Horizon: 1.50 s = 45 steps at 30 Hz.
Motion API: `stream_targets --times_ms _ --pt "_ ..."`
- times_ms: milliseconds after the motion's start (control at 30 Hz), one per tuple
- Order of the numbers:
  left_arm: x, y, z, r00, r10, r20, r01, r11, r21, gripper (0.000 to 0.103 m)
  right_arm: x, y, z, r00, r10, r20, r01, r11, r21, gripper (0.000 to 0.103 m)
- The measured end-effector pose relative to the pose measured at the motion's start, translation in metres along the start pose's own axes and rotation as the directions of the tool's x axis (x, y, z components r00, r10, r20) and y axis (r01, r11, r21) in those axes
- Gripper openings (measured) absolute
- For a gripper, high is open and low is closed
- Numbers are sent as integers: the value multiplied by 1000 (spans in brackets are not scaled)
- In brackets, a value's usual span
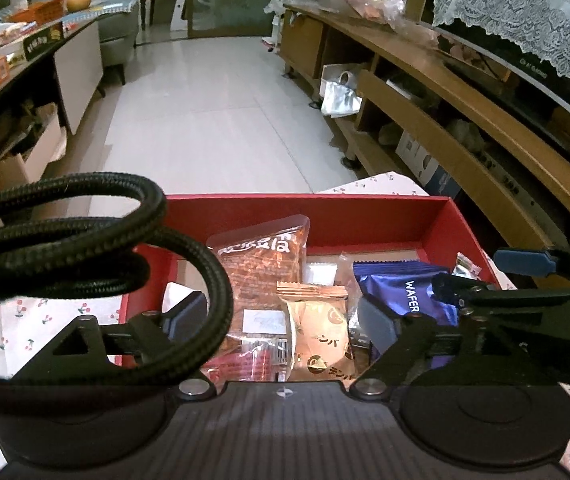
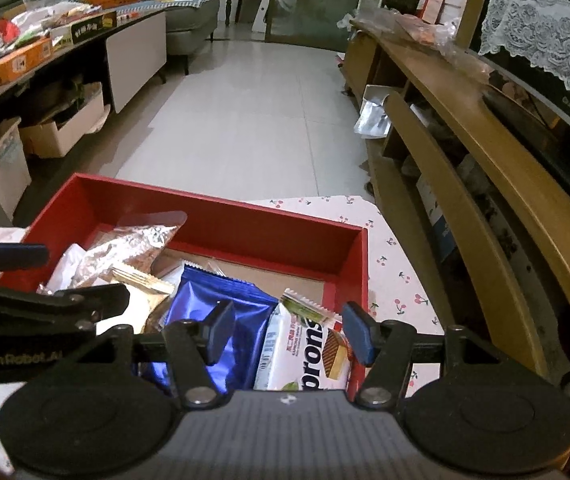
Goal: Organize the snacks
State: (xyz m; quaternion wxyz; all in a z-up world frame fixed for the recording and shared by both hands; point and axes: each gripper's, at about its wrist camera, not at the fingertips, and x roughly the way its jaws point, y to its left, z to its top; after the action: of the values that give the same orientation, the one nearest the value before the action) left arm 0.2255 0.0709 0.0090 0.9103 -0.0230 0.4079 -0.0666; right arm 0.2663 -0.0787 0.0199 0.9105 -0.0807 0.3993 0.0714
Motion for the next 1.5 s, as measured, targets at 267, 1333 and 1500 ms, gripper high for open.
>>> stream_targets --times_ms 267,1333,1500 --pt "-29 -5 -6 995 62 77 -63 998 11 103 -30 -1 -8 1000 11 27 -12 1000 28 90" --pt "-116 -2 -66 990 -45 137 55 996 -68 103 -144 15 -78 987 87 133 -104 987 122 91" --pt "-116 -13 -67 985 87 149 -85 996 -19 103 -141 18 -79 987 98 125 -111 989 100 91"
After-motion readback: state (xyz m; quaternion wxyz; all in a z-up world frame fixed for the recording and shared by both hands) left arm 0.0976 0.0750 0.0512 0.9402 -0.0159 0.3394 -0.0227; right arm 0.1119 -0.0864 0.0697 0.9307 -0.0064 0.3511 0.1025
